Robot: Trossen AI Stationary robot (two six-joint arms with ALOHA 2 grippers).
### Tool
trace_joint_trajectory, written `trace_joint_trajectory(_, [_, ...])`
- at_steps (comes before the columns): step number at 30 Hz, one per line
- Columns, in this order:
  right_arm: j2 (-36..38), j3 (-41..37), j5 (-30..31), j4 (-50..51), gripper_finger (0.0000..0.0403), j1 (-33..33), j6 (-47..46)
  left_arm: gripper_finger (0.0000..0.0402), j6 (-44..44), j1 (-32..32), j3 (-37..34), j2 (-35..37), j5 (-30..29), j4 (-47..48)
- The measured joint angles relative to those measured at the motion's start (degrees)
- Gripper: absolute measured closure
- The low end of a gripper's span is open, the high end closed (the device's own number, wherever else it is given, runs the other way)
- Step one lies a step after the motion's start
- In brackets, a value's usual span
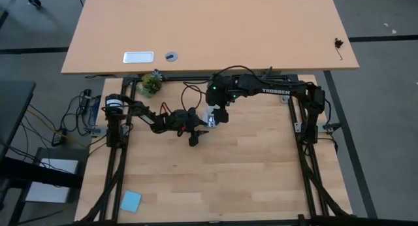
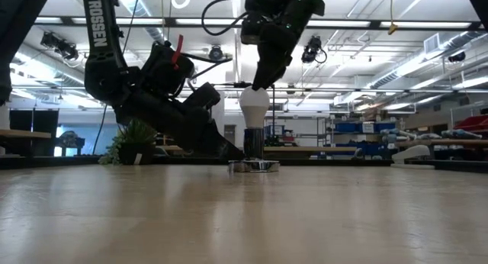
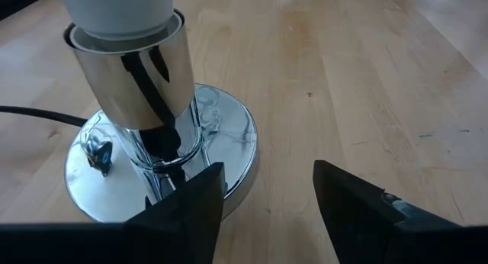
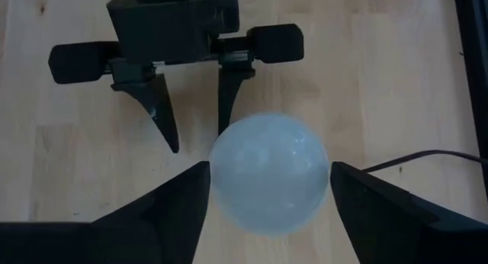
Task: Screw lightbulb
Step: Insert the lightbulb into the lamp
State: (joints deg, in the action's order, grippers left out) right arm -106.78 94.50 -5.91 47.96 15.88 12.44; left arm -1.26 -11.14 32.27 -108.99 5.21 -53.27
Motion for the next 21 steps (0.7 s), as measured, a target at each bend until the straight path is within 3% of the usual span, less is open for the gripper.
trace_joint_trajectory(8, [0.0, 0.0, 1.5, -0.1, 0.0148, 0.0, -7.5, 0.0194, 0.0, 0.0, 0.0, 0.0, 0.0, 0.0])
trace_joint_trajectory(16, [0.1, 0.1, 5.4, 1.7, 0.0160, 0.0, -28.3, 0.0194, 0.0, 0.0, 0.0, 0.0, -0.8, 0.1])
trace_joint_trajectory(21, [0.1, 0.1, 5.3, 0.9, 0.0146, -0.1, -26.7, 0.0194, 0.0, 0.0, 0.0, 0.0, -0.8, 0.1])
